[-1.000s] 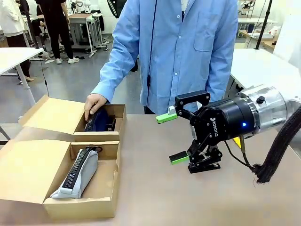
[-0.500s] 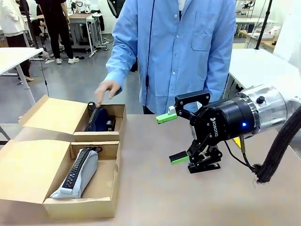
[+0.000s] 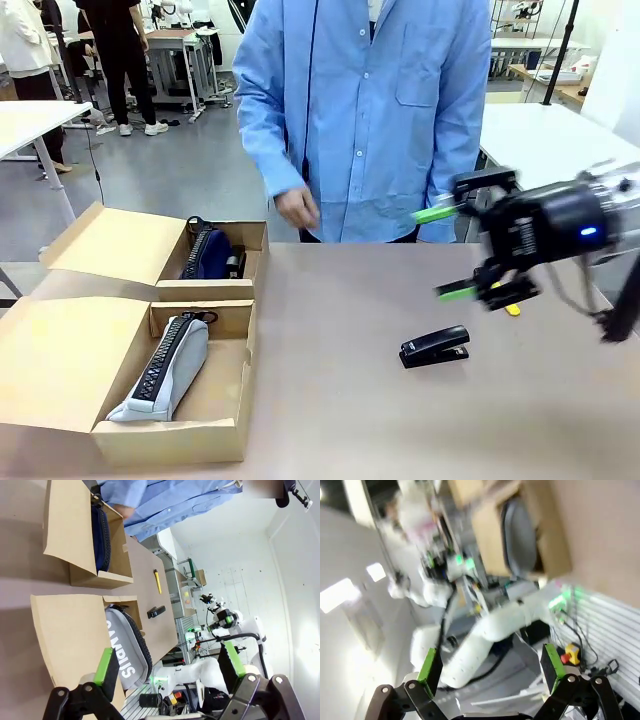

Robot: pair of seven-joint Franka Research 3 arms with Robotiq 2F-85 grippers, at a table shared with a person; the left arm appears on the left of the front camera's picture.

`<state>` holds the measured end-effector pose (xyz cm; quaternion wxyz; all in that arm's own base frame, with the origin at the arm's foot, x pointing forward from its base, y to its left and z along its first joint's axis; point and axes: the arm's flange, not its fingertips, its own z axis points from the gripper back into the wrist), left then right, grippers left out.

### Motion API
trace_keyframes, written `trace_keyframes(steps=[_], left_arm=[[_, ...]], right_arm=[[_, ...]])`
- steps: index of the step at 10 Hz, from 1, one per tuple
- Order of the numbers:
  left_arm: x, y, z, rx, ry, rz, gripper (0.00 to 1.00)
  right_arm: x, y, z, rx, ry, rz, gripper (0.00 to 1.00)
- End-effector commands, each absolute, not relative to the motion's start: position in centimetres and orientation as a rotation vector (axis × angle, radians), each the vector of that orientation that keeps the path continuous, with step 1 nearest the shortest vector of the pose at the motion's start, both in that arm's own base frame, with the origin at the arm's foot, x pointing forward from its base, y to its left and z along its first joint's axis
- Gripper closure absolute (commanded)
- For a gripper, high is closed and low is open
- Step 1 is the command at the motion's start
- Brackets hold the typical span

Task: Place items inside the box.
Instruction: Pick up a Pencil pouch or Stapler and place it inside the Mailer Box closest to the robot.

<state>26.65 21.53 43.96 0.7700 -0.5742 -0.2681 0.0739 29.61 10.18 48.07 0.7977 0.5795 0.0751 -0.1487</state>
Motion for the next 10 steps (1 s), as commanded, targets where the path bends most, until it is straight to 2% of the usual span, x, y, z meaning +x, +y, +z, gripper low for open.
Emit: trace_keyframes(steps=[1,5,6,7,10], left_arm=[[26.7,21.5,44.1,-1.260,-0.604,0.145,0.00],[26.7,21.5,44.1,-1.260,-0.604,0.145,0.00],[26.7,21.5,44.1,-1.260,-0.604,0.145,0.00],[26.7,21.5,44.1,-1.260,-0.604,0.145,0.00],[26.7,21.5,44.1,-1.260,-0.604,0.145,0.00]], right_arm=[[31.2,4.7,46.6,1.313,0.129,-0.352,0.00],[26.2,-11.0,42.2,1.458,0.177,-0.124,0.00],[25.3,-11.6,41.0,1.408,0.126,-0.240,0.00],[25.9,-6.9,43.5,1.434,0.153,-0.215,0.00],[25.9,-6.9,43.5,1.434,0.153,-0.215,0.00]])
